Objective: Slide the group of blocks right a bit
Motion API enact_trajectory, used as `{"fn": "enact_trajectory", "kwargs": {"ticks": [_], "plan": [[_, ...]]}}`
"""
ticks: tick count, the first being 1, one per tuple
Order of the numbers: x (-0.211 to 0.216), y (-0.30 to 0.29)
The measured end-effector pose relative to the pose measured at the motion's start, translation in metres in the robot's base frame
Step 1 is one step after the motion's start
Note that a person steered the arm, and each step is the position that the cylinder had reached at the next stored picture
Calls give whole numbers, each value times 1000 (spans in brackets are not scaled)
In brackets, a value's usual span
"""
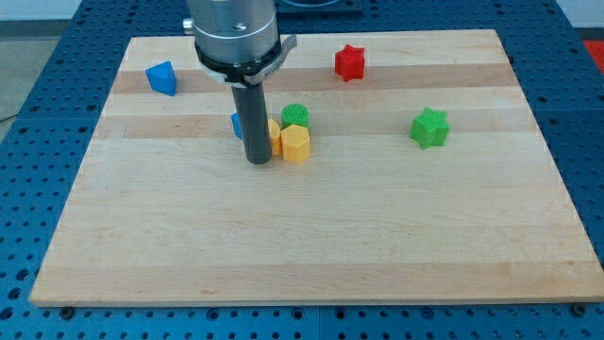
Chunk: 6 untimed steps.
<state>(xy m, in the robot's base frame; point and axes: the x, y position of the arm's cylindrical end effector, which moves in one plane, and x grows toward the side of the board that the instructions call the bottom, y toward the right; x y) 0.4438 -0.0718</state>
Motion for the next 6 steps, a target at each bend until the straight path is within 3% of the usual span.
{"fn": "enact_trajectory", "kwargs": {"ticks": [1,2,3,4,6], "plan": [[43,-36],[41,-104],[-12,-129],[-51,-115],[-68,-43]]}}
